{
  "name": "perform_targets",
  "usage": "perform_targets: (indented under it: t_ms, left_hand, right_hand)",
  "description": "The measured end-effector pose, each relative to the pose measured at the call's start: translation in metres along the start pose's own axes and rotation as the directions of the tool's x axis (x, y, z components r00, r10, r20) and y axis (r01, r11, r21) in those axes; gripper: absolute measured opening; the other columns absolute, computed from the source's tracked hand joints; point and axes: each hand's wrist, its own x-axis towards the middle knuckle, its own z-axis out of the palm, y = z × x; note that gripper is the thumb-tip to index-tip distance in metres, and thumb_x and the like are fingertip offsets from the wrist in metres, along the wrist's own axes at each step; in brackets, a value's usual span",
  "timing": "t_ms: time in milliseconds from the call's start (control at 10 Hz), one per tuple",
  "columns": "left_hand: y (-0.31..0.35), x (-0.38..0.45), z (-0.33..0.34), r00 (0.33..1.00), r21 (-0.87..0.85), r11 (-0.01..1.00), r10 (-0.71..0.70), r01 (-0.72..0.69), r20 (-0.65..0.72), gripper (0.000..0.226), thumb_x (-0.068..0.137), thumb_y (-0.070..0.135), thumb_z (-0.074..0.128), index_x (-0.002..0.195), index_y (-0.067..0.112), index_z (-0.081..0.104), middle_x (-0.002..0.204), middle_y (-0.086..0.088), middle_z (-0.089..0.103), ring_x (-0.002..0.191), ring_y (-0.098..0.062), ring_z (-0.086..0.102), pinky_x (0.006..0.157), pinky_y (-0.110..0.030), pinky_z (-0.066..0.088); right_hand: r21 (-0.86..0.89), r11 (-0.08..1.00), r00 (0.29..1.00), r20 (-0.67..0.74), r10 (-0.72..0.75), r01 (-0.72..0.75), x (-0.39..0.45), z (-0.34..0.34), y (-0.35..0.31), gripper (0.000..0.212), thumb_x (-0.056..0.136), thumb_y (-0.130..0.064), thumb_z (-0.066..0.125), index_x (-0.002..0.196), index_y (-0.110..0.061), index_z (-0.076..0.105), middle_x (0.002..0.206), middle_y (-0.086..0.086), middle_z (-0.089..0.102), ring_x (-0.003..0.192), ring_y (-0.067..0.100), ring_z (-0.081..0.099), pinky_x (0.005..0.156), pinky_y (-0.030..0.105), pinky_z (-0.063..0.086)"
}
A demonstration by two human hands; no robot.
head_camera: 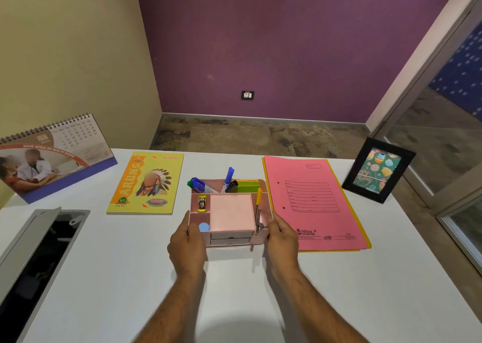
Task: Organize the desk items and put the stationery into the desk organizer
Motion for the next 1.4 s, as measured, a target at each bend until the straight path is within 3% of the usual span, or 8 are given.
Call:
perform_targets:
  t_ms: [100, 300, 600, 800, 1000, 1100, 1200, 1400]
  left_hand:
    - [0.016, 0.030, 0.010, 0.999, 0.006, 0.999, 0.037, -0.037, 0.014, 0.036, 0.102, 0.020, 0.038, 0.126, 0.016, 0.065, 0.111, -0.009, 0.071, 0.089, -0.020, 0.061, 0.059, -0.016, 0.043]
    - [0.035, 0.084, 0.034, 0.998, -0.005, 0.998, 0.060, -0.060, 0.025, 0.033, 0.100, 0.017, 0.041, 0.111, 0.009, 0.070, 0.101, -0.010, 0.070, 0.086, -0.023, 0.060, 0.059, -0.023, 0.043]
    - [0.028, 0.133, 0.058, 0.997, 0.008, 0.997, 0.072, -0.072, 0.034, 0.030, 0.100, 0.024, 0.041, 0.108, 0.016, 0.069, 0.102, -0.007, 0.070, 0.090, -0.026, 0.064, 0.080, -0.044, 0.058]
    - [0.027, 0.140, 0.061, 0.994, -0.006, 0.995, 0.101, -0.101, 0.040, 0.029, 0.100, 0.023, 0.042, 0.111, 0.021, 0.069, 0.102, -0.002, 0.067, 0.089, -0.021, 0.061, 0.077, -0.039, 0.058]
    - [0.028, 0.142, 0.051, 0.981, -0.036, 0.995, 0.100, -0.095, 0.167, 0.030, 0.100, 0.032, 0.047, 0.121, 0.025, 0.067, 0.112, 0.002, 0.068, 0.097, -0.017, 0.063, 0.061, -0.025, 0.048]
    - [0.031, 0.130, 0.042, 0.960, 0.022, 0.985, 0.164, -0.173, 0.227, 0.037, 0.100, 0.043, 0.046, 0.126, 0.022, 0.063, 0.118, 0.000, 0.067, 0.096, -0.014, 0.059, 0.062, -0.021, 0.044]
    - [0.031, 0.120, 0.034, 0.946, 0.117, 0.960, 0.222, -0.255, 0.236, 0.046, 0.098, 0.047, 0.047, 0.134, 0.018, 0.054, 0.128, -0.004, 0.063, 0.105, -0.020, 0.059, 0.076, -0.025, 0.046]
    - [0.015, 0.076, 0.013, 0.812, 0.405, 0.704, 0.496, -0.584, 0.309, 0.072, 0.089, 0.068, 0.038, 0.146, 0.024, 0.038, 0.146, -0.003, 0.049, 0.135, -0.025, 0.044, 0.109, -0.043, 0.042]
  right_hand:
    - [-0.002, 0.999, 0.999, 0.005, -0.033, 0.033, 0.025, 0.015, -0.015, 0.026, 0.097, -0.024, 0.058, 0.119, -0.029, 0.071, 0.113, -0.020, 0.070, 0.110, 0.009, 0.062, 0.100, 0.042, 0.052]
    - [-0.011, 0.999, 1.000, -0.003, -0.031, 0.031, 0.077, 0.046, -0.029, 0.029, 0.095, -0.021, 0.059, 0.122, -0.022, 0.069, 0.115, -0.009, 0.072, 0.109, 0.012, 0.065, 0.100, 0.042, 0.053]
    - [-0.056, 0.998, 1.000, 0.007, 0.005, -0.005, 0.121, 0.073, -0.016, 0.033, 0.094, -0.027, 0.056, 0.125, -0.025, 0.066, 0.118, -0.009, 0.072, 0.111, 0.014, 0.065, 0.097, 0.047, 0.054]
    - [-0.053, 0.999, 1.000, -0.024, -0.002, 0.000, 0.126, 0.078, -0.016, 0.030, 0.096, -0.024, 0.055, 0.122, -0.023, 0.069, 0.115, -0.009, 0.072, 0.109, 0.013, 0.065, 0.099, 0.044, 0.053]
    - [-0.070, 0.998, 1.000, -0.010, 0.009, -0.010, 0.113, 0.072, -0.025, 0.034, 0.098, -0.030, 0.055, 0.129, -0.020, 0.064, 0.127, -0.007, 0.066, 0.117, 0.014, 0.059, 0.105, 0.042, 0.048]
    - [-0.065, 0.998, 0.999, -0.046, 0.004, -0.007, 0.100, 0.061, -0.031, 0.034, 0.098, -0.030, 0.056, 0.129, -0.017, 0.062, 0.128, -0.005, 0.064, 0.116, 0.016, 0.058, 0.105, 0.042, 0.048]
    - [-0.051, 0.999, 0.998, -0.054, -0.012, 0.009, 0.085, 0.052, -0.037, 0.025, 0.096, -0.025, 0.059, 0.120, -0.020, 0.068, 0.119, -0.003, 0.069, 0.107, 0.017, 0.063, 0.099, 0.044, 0.052]
    - [0.164, 0.983, 0.994, -0.083, -0.076, 0.088, 0.011, 0.018, -0.064, 0.012, 0.091, -0.011, 0.067, 0.100, -0.015, 0.074, 0.096, 0.003, 0.076, 0.095, 0.025, 0.071, 0.080, 0.034, 0.059]
